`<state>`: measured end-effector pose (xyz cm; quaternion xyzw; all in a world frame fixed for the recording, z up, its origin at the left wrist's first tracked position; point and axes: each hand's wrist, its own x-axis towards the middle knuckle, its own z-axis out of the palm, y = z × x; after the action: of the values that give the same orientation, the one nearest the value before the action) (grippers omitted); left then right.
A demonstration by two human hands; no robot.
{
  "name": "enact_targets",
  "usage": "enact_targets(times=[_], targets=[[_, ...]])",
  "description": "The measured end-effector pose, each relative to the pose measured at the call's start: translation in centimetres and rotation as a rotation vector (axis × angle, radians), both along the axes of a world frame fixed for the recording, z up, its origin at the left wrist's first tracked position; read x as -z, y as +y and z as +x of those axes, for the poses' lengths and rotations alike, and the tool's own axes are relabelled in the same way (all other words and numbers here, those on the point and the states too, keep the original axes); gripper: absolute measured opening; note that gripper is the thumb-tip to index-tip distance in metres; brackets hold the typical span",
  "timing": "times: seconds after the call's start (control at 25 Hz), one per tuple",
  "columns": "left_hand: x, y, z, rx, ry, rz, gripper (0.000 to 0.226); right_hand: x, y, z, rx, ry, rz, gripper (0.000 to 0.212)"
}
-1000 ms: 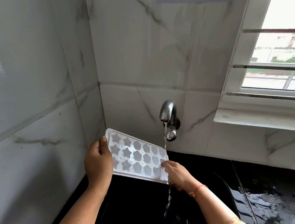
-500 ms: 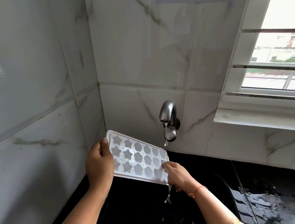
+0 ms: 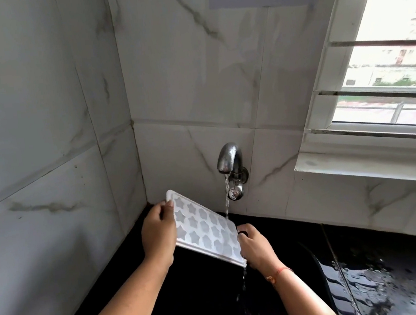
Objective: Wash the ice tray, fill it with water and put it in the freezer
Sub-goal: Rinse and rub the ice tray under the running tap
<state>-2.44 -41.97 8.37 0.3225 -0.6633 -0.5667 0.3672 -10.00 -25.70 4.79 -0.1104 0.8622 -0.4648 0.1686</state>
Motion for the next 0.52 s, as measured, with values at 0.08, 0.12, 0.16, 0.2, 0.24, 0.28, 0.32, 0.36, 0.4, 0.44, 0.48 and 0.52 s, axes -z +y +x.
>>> enact_targets(times=[0.08, 0.12, 0.16, 0.2, 0.24, 0.28, 0.32, 0.36, 0.4, 0.44, 0.48, 0.52], targets=[[0.4, 0.8, -1.5, 0.085, -0.015, 0.131, 0.018, -0.4, 0.2, -0.1, 0.054, 0.069, -0.058, 0.032], [0.5, 1.2, -2.2, 0.124, -0.013, 0.207, 0.018, -0.8, 0.2, -0.1, 0.051, 0.103, -0.095, 0.029], [0.6, 1.7, -2.9, 0.158, -0.007, 0.274, 0.020, -1.1, 0.2, -0.1, 0.031, 0.141, -0.122, 0.026], [0.6, 2.0, -3.6, 0.186, 0.003, 0.335, 0.023, -1.4, 0.2, -0.1, 0.003, 0.170, -0.135, 0.025], [0.7, 2.4, -4.3, 0.206, 0.013, 0.390, 0.027, -1.6, 0.2, -0.2, -0.024, 0.189, -0.149, 0.027], [0.7, 2.7, -4.8, 0.218, 0.019, 0.439, 0.030, -1.9, 0.2, -0.1, -0.046, 0.196, -0.169, 0.030], [0.7, 3.0, -5.3, 0.227, 0.022, 0.481, 0.033, -2.1, 0.1, 0.0, -0.055, 0.197, -0.198, 0.031], [0.7, 3.3, -5.8, 0.236, 0.020, 0.516, 0.035, -2.3, 0.1, 0.0, -0.056, 0.194, -0.219, 0.031], [0.6, 3.6, -6.1, 0.246, 0.024, 0.547, 0.035, -2.6, 0.0, 0.1, -0.062, 0.189, -0.240, 0.031], [0.5, 3.9, -6.4, 0.255, 0.033, 0.575, 0.033, -2.9, 0.0, 0.2, -0.069, 0.173, -0.252, 0.032], [0.2, 4.2, -6.6, 0.265, 0.045, 0.602, 0.029, -3.2, -0.1, 0.3, -0.075, 0.150, -0.255, 0.032], [-0.1, 4.6, -6.7, 0.276, 0.054, 0.626, 0.026, -3.7, -0.1, 0.5, -0.078, 0.127, -0.243, 0.032]])
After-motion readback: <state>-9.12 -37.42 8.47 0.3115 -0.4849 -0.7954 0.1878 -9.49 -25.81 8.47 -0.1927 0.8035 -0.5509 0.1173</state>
